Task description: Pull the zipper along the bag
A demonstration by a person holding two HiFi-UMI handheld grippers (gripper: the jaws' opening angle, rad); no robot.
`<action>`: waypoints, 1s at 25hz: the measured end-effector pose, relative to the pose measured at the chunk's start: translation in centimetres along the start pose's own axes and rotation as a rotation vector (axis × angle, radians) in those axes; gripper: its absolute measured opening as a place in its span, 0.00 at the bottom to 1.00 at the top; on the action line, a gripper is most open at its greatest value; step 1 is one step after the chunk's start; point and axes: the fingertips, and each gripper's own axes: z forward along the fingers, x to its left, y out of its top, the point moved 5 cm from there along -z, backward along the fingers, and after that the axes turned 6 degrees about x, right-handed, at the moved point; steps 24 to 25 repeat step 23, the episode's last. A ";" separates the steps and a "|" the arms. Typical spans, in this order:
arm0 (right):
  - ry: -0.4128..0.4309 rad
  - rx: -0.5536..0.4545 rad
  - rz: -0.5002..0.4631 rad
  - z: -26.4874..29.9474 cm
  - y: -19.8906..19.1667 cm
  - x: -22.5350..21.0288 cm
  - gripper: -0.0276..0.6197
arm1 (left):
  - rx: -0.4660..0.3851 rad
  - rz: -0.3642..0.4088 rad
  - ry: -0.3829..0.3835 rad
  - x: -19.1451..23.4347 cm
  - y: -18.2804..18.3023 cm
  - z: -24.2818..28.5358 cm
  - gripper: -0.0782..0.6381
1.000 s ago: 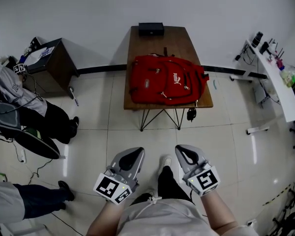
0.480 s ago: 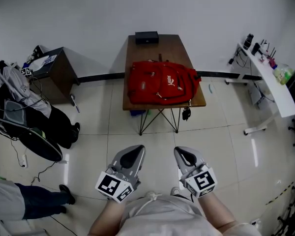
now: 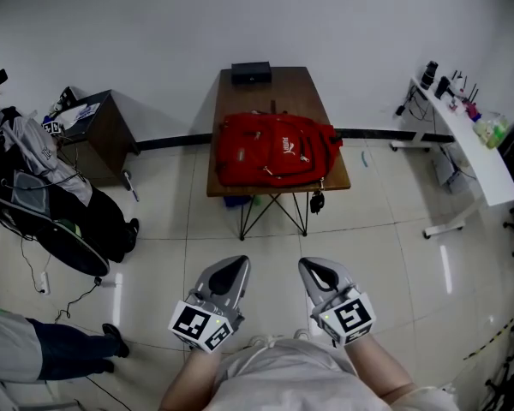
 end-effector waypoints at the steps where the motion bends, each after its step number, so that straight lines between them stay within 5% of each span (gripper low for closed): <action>1: 0.003 -0.006 -0.004 0.0 -0.1 -0.2 0.05 | 0.001 0.003 0.003 -0.1 0.0 0.2 0.12; 25: -0.033 -0.039 0.019 -0.9 0.4 -2.7 0.05 | 0.002 0.072 0.010 -1.0 0.3 2.0 0.12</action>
